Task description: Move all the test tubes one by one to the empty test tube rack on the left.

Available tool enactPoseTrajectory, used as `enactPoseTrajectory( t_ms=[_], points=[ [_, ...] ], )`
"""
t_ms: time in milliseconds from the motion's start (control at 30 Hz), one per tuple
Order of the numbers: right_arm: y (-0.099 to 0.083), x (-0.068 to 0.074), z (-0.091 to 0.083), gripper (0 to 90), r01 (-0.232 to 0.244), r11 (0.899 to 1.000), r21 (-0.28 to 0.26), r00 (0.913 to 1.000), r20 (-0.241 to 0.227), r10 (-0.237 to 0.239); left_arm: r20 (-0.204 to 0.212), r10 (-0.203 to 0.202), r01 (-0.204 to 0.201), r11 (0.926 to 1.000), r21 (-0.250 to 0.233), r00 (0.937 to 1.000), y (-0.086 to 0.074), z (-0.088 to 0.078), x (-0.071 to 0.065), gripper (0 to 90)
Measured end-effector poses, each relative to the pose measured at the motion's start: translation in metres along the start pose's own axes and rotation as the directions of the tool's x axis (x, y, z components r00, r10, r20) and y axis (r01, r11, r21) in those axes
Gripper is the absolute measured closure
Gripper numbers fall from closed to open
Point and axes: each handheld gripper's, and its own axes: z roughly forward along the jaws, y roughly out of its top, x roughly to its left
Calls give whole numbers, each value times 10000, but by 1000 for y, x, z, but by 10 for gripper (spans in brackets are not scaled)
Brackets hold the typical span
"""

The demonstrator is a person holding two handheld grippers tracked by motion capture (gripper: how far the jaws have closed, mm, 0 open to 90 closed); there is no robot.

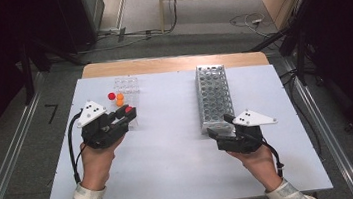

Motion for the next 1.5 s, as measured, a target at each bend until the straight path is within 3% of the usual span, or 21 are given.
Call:
enactPoseTrajectory(
  t_ms=[333,567,1033,1500],
  points=[
    [-7,-16,-16,239,-316,9995,-86,9988,363,319,-449,-239,227,9993,-282,9987,8,-15,15,694],
    [-11,-24,-22,239,-475,9988,-101,9974,545,480,-805,-326,291,9986,-441,9962,11,-16,24,694],
    [-15,-33,-29,239,-624,9980,-136,9953,730,632,-1659,-446,413,9989,-238,9851,21,1,48,694],
    [-16,-33,-28,232,-608,9981,-107,9955,726,614,-2040,-601,531,9978,-397,9771,26,15,59,695]
  ],
)
